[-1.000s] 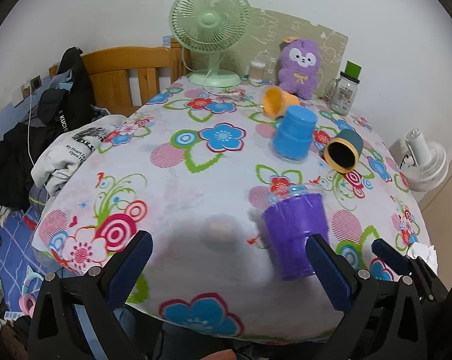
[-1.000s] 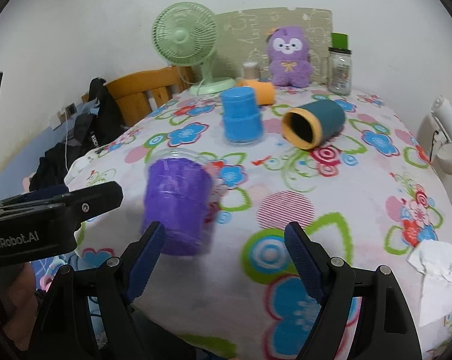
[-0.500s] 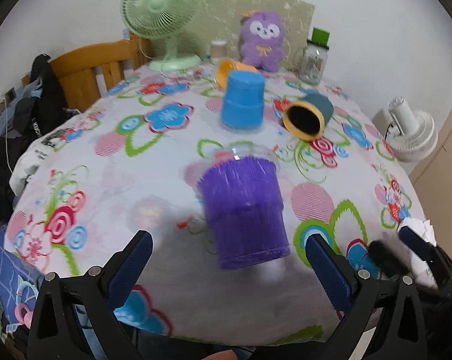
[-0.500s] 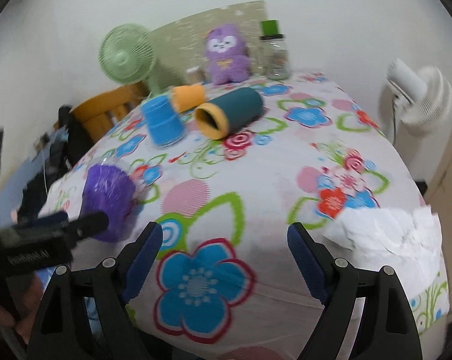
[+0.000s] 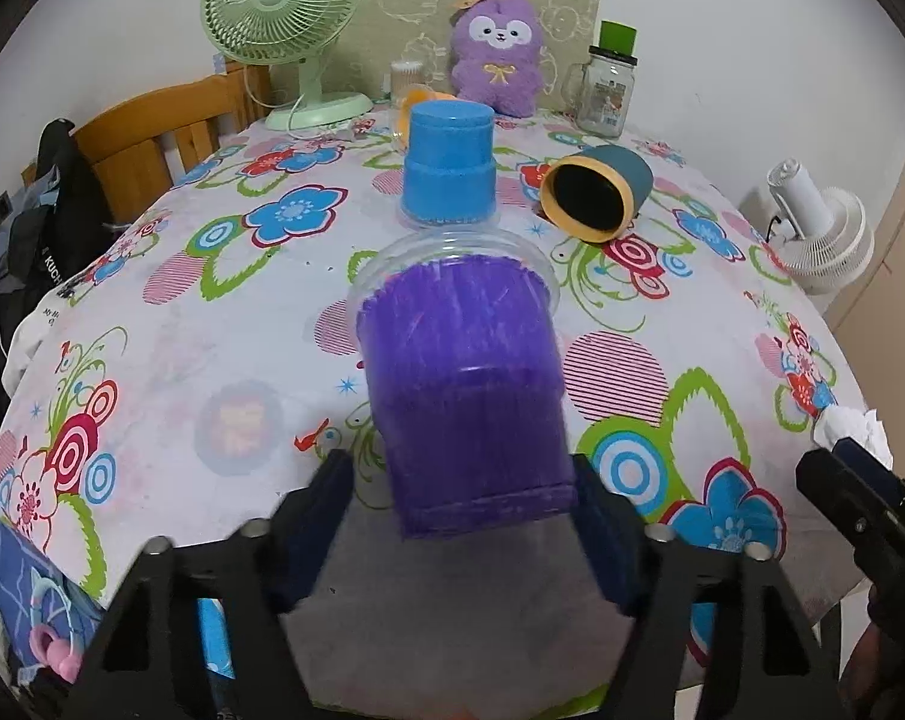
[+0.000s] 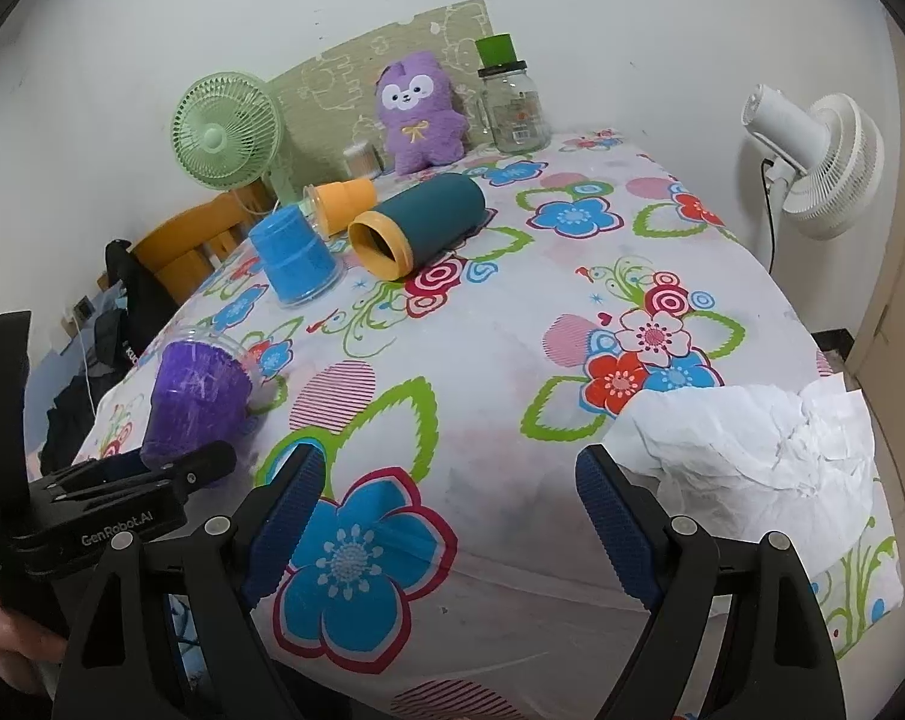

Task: Flip cup upside down
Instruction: 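Lower the purple cup rim-down onto the tablecloth with the left gripper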

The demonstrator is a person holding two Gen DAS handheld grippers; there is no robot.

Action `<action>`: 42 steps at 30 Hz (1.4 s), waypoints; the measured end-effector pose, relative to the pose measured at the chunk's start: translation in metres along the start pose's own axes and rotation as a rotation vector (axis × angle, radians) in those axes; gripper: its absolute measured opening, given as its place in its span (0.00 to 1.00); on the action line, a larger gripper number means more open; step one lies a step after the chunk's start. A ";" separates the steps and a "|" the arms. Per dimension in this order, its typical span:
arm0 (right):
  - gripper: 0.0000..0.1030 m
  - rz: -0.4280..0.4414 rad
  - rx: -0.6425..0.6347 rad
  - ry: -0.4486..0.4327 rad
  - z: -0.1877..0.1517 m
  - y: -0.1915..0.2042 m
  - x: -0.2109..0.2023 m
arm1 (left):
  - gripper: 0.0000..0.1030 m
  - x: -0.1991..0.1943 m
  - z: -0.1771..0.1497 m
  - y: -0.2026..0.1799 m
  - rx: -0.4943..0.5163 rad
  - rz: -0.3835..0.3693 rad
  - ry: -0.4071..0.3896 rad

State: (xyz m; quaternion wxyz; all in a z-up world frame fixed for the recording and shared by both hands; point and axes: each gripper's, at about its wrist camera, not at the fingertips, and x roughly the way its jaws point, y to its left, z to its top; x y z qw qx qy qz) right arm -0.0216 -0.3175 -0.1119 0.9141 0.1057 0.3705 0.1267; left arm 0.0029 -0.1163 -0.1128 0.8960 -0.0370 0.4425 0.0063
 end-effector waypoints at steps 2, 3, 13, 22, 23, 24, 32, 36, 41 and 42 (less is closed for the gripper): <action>0.85 0.001 0.001 0.001 0.000 0.000 0.001 | 0.62 -0.002 0.000 -0.001 0.008 0.001 -0.009; 0.85 0.002 0.001 0.001 0.000 0.000 0.001 | 0.59 -0.004 0.001 -0.001 0.015 0.004 -0.016; 0.85 0.016 -0.008 0.002 0.000 0.008 0.003 | 0.54 -0.027 0.010 0.006 0.010 0.003 -0.070; 0.85 0.028 -0.029 0.001 0.001 0.020 0.004 | 0.54 -0.047 0.017 0.014 -0.002 0.009 -0.120; 0.85 0.029 -0.032 -0.001 0.000 0.021 0.003 | 0.54 -0.048 0.018 0.015 -0.003 0.007 -0.122; 0.85 0.030 -0.033 -0.001 0.001 0.021 0.003 | 0.54 -0.050 0.019 0.016 -0.002 0.005 -0.122; 0.85 0.028 -0.039 0.003 0.001 0.024 0.005 | 0.55 -0.055 0.021 0.019 -0.006 0.000 -0.126; 0.85 0.031 -0.043 0.008 0.000 0.026 0.006 | 0.54 -0.056 0.021 0.019 -0.004 0.003 -0.130; 0.85 0.037 -0.052 0.007 0.001 0.030 0.007 | 0.48 -0.058 0.022 0.023 -0.008 0.003 -0.131; 0.85 0.037 -0.053 0.008 0.001 0.031 0.007 | 0.48 -0.059 0.023 0.024 -0.010 0.002 -0.133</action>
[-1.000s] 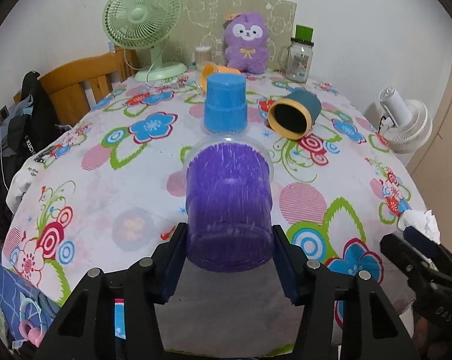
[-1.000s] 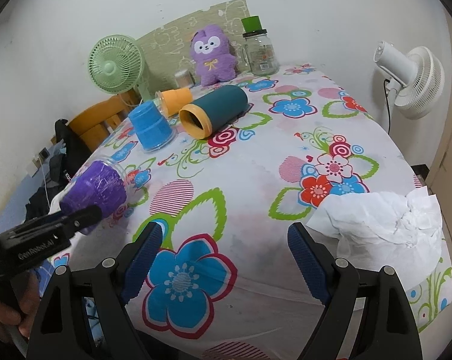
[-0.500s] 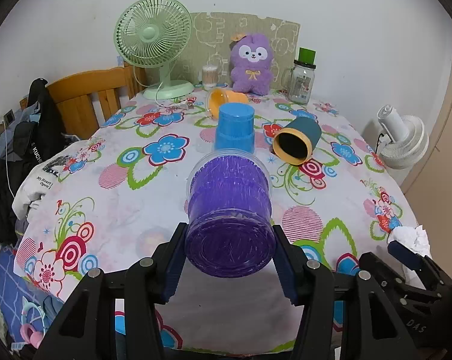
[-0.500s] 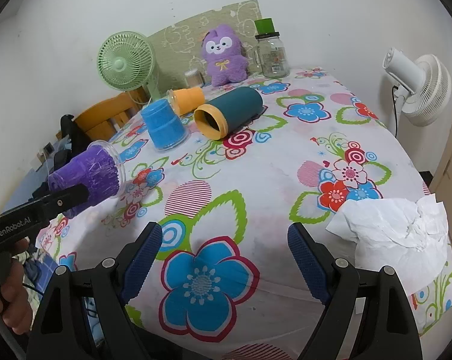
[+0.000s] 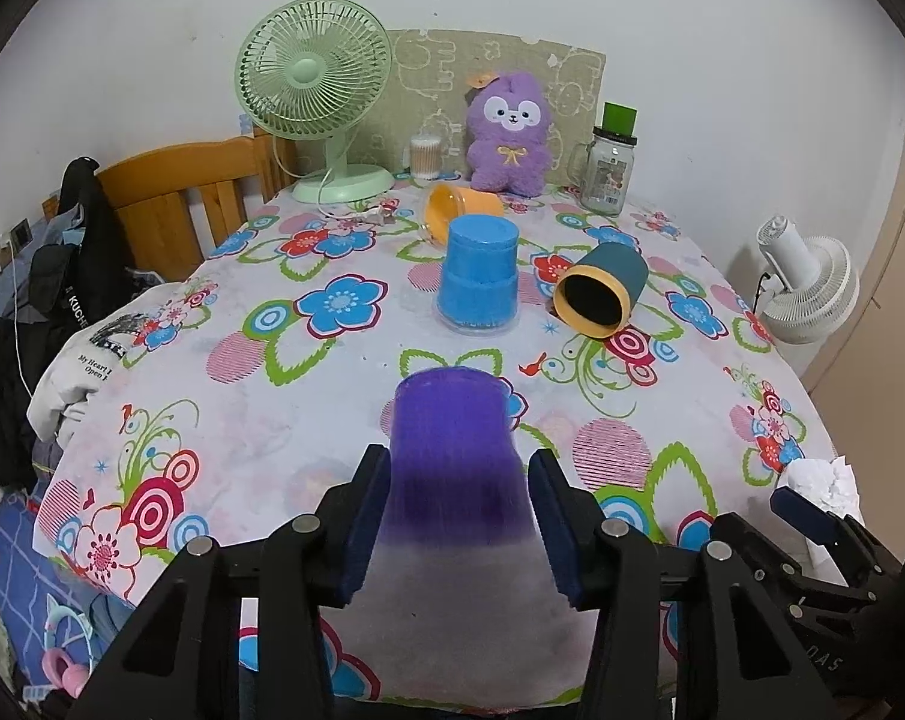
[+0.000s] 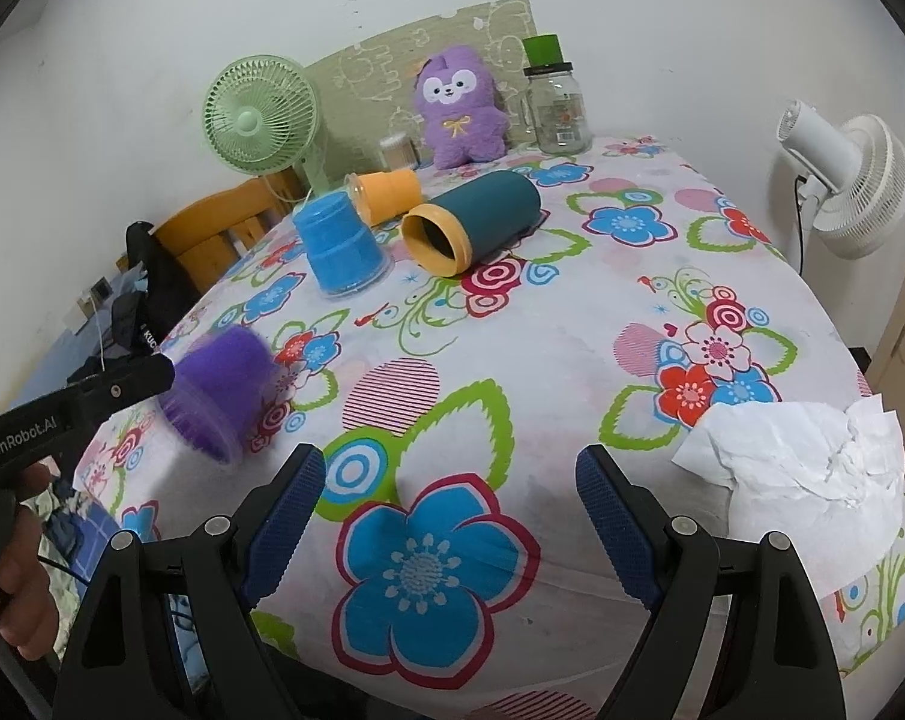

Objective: Flip cup upside down

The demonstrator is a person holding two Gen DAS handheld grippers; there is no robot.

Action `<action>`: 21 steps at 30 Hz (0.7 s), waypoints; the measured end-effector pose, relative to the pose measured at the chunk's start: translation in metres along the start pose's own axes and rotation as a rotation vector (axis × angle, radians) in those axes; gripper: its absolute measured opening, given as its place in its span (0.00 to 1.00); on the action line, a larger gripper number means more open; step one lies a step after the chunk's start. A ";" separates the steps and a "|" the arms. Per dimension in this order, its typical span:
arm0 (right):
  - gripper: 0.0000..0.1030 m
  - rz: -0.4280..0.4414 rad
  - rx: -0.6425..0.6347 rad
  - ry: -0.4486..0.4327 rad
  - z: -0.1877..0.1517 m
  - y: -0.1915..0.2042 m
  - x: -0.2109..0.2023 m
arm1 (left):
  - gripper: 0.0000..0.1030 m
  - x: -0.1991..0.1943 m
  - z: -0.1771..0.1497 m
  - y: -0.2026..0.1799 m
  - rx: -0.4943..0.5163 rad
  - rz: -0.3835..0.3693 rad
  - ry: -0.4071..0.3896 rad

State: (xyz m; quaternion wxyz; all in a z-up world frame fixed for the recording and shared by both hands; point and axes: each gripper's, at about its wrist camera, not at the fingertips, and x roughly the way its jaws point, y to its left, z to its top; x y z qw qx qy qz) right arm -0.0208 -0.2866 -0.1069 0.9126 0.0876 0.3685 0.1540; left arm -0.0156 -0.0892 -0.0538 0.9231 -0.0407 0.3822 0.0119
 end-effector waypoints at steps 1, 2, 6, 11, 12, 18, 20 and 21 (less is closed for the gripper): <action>0.85 0.000 0.000 0.001 0.000 0.000 0.000 | 0.48 0.000 0.001 0.000 -0.001 -0.001 -0.002; 0.85 0.001 -0.001 0.002 0.000 0.001 0.001 | 0.48 -0.001 0.001 0.001 -0.002 -0.001 -0.003; 0.85 -0.001 -0.004 0.005 0.001 0.003 0.002 | 0.48 0.001 0.003 0.004 -0.009 -0.002 0.011; 0.85 -0.007 -0.010 0.010 0.002 0.003 0.003 | 0.72 0.006 0.015 0.013 -0.047 -0.057 0.052; 0.85 -0.010 -0.013 0.011 0.002 0.004 0.003 | 0.77 0.006 0.019 0.016 -0.063 -0.073 0.054; 0.85 -0.027 -0.019 0.022 0.004 0.004 0.010 | 0.94 0.015 0.057 0.029 -0.085 -0.124 0.085; 0.85 -0.034 -0.020 0.024 0.005 0.005 0.013 | 0.94 0.026 0.066 0.030 -0.070 -0.131 0.126; 0.85 -0.036 -0.021 0.024 0.006 0.006 0.014 | 0.94 0.032 0.069 0.030 -0.066 -0.134 0.146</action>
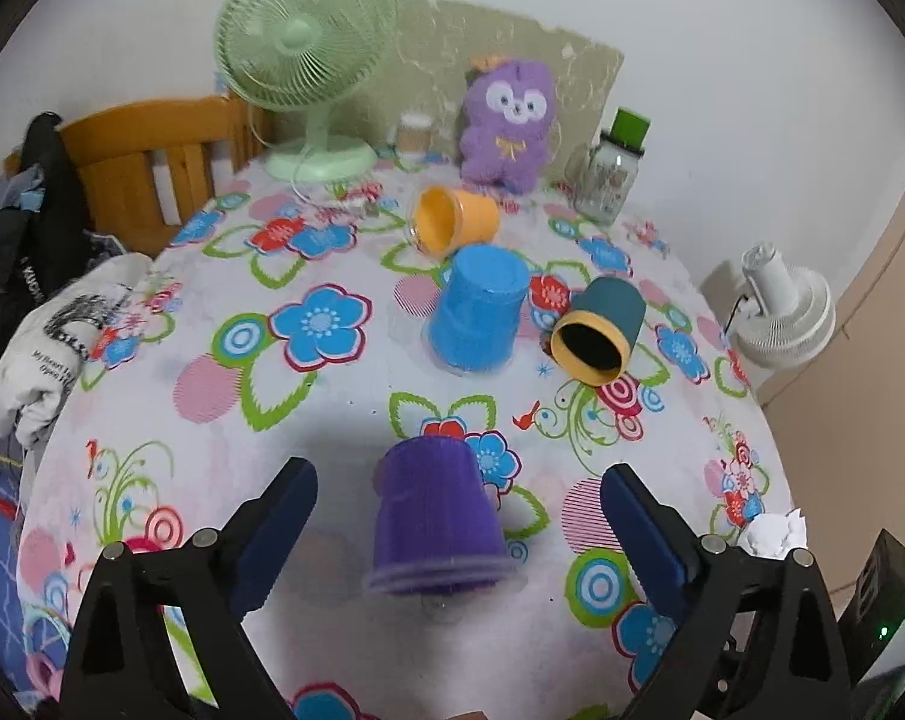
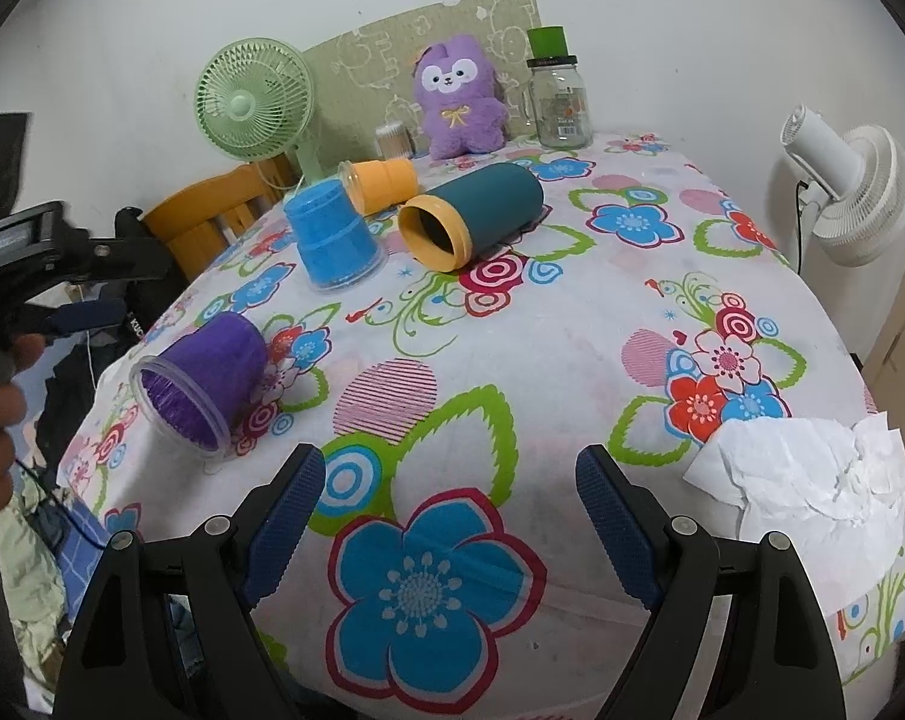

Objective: Flip cup upside down

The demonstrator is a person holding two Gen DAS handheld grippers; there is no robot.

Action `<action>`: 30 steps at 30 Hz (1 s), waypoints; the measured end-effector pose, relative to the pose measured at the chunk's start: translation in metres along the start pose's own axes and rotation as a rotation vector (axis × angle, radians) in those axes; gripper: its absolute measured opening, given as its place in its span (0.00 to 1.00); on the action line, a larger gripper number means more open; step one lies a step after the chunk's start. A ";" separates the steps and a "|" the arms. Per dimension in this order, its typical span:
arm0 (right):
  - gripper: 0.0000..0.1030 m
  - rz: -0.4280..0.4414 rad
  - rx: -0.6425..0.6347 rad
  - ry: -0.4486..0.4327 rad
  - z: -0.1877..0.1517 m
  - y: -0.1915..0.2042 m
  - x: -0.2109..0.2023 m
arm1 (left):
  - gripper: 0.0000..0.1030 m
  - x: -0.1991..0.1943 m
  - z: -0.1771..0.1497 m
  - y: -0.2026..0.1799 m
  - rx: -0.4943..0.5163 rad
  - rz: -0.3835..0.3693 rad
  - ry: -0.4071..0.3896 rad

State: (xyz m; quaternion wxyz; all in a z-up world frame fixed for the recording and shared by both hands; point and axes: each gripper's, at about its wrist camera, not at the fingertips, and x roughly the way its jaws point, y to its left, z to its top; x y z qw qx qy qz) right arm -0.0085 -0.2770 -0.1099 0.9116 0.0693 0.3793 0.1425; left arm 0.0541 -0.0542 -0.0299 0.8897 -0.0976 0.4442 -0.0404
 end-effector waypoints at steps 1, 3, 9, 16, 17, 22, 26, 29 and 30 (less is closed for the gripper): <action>0.85 -0.004 -0.001 0.001 0.001 0.001 0.001 | 0.94 0.008 0.004 0.001 0.003 0.003 0.030; 0.85 -0.009 -0.003 0.002 0.003 0.001 0.004 | 0.93 0.027 0.011 0.003 0.007 0.028 0.108; 0.85 -0.020 -0.001 0.011 0.006 0.002 0.012 | 0.73 0.072 0.018 0.007 0.026 0.033 0.301; 0.85 -0.028 0.004 0.014 0.009 0.002 0.016 | 0.54 0.085 0.018 0.007 0.042 0.027 0.366; 0.85 -0.028 0.003 0.014 0.008 0.002 0.016 | 0.54 0.084 0.020 0.008 0.036 0.027 0.359; 0.85 -0.025 -0.001 0.011 0.008 0.003 0.014 | 0.54 0.062 0.026 0.012 0.008 -0.021 0.287; 0.85 -0.018 -0.014 0.005 0.009 0.009 0.013 | 0.54 0.043 0.028 0.006 0.026 -0.016 0.199; 0.85 -0.013 -0.027 0.000 0.009 0.014 0.010 | 0.53 0.030 0.026 0.003 0.033 -0.006 0.139; 0.85 -0.013 -0.033 -0.002 0.009 0.016 0.009 | 0.53 0.026 0.025 0.002 0.037 0.002 0.117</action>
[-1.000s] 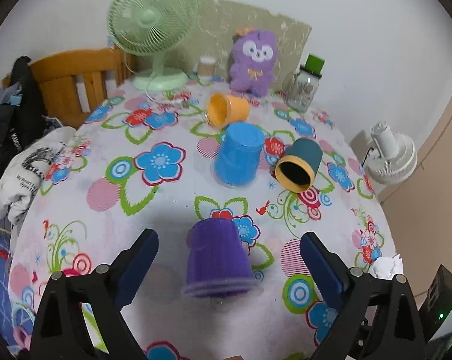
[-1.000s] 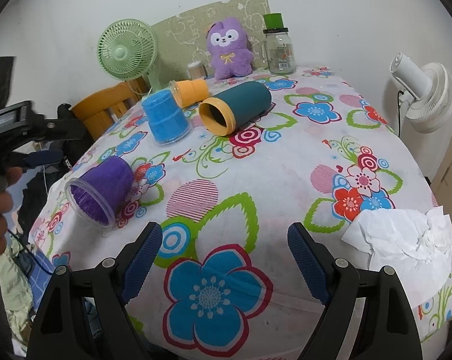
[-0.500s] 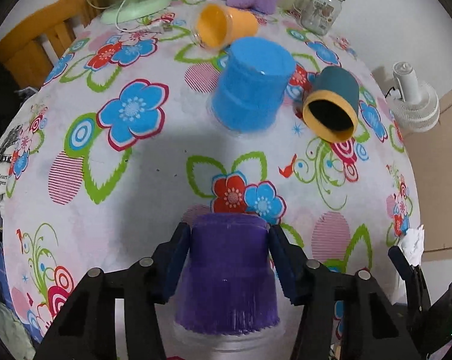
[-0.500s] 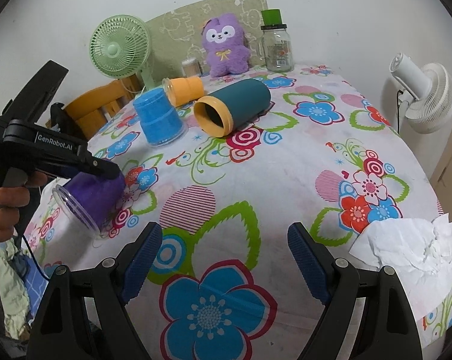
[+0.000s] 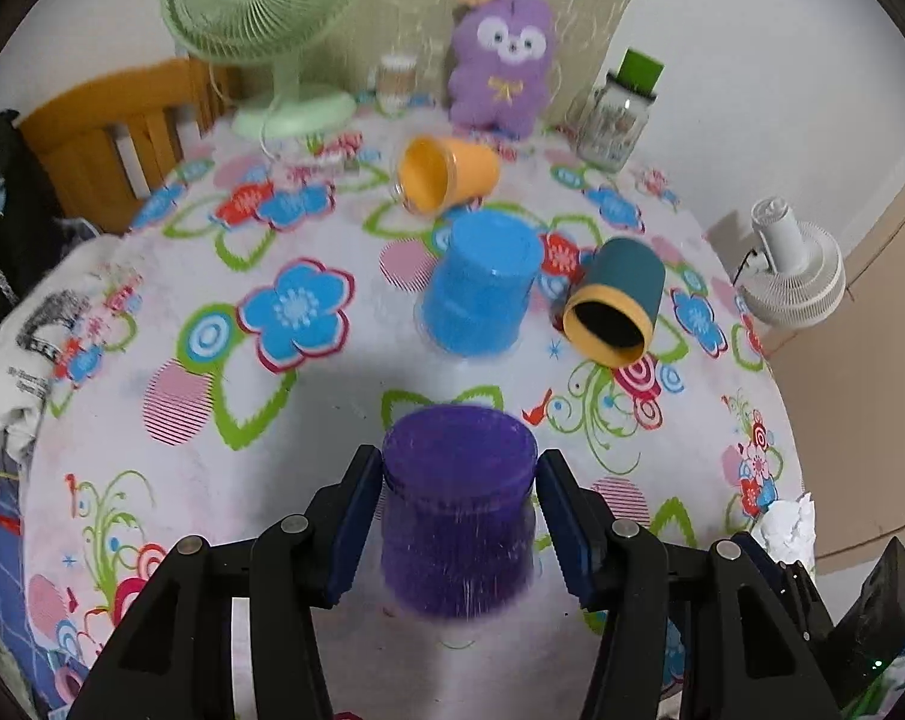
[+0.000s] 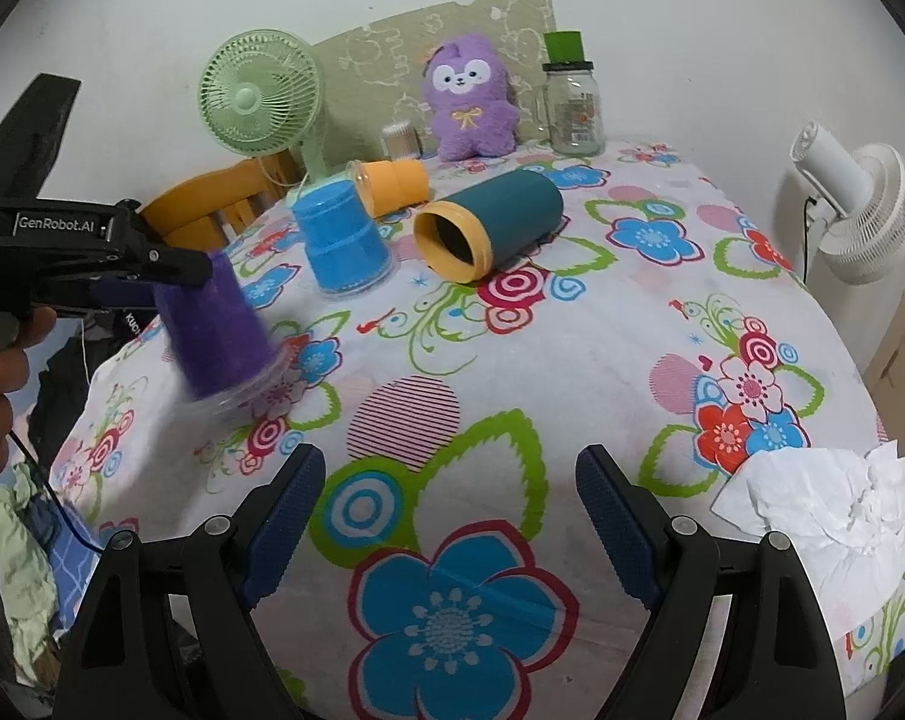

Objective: Flip cup upside down

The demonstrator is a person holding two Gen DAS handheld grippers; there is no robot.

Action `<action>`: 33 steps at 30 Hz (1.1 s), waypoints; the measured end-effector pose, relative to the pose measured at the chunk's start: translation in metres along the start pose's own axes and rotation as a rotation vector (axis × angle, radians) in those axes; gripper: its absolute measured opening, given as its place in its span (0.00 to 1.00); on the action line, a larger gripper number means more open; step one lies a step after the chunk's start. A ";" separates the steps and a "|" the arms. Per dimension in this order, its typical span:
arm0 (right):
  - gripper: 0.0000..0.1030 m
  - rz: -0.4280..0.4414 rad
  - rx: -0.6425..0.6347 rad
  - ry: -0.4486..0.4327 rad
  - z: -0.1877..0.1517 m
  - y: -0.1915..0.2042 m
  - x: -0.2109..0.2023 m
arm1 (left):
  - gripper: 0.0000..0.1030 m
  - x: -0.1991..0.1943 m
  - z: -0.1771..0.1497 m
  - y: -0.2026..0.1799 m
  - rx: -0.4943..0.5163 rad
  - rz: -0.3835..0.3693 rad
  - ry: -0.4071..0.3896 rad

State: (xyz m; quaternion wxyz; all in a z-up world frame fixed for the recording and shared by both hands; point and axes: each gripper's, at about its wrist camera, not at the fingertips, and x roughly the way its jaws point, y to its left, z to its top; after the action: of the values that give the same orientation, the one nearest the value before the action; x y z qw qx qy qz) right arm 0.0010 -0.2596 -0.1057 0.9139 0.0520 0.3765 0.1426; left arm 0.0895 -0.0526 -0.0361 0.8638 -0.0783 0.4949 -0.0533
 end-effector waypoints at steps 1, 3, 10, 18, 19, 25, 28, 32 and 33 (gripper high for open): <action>0.85 -0.001 -0.008 -0.002 0.000 0.002 -0.001 | 0.53 -0.004 -0.002 0.000 0.001 0.006 -0.017; 0.85 -0.008 -0.026 -0.009 0.002 0.006 -0.003 | 0.53 -0.010 -0.006 -0.001 0.001 0.019 -0.047; 0.85 -0.007 -0.107 -0.046 0.014 0.027 -0.008 | 0.53 -0.032 -0.018 0.000 -0.006 0.045 -0.117; 0.85 0.052 -0.191 -0.082 0.026 0.053 -0.014 | 0.53 -0.052 -0.030 0.005 -0.024 0.072 -0.142; 0.85 0.062 -0.202 -0.082 0.027 0.057 -0.013 | 0.53 -0.053 -0.031 0.007 -0.029 0.074 -0.143; 0.85 0.071 -0.234 -0.079 0.029 0.071 -0.012 | 0.53 -0.059 -0.038 0.017 -0.061 0.089 -0.154; 0.85 0.065 -0.233 -0.092 0.031 0.074 -0.014 | 0.53 -0.061 -0.042 0.022 -0.074 0.094 -0.164; 0.85 0.048 -0.230 -0.107 0.036 0.076 -0.017 | 0.53 -0.061 -0.046 0.026 -0.084 0.092 -0.164; 0.85 0.047 -0.228 -0.109 0.037 0.076 -0.018 | 0.53 -0.060 -0.047 0.026 -0.085 0.090 -0.163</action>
State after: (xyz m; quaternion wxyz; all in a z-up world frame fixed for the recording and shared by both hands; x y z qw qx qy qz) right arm -0.0020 -0.1922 -0.0525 0.9294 -0.0359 0.3064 0.2027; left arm 0.0191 -0.0209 -0.0135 0.8985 -0.0967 0.4280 0.0129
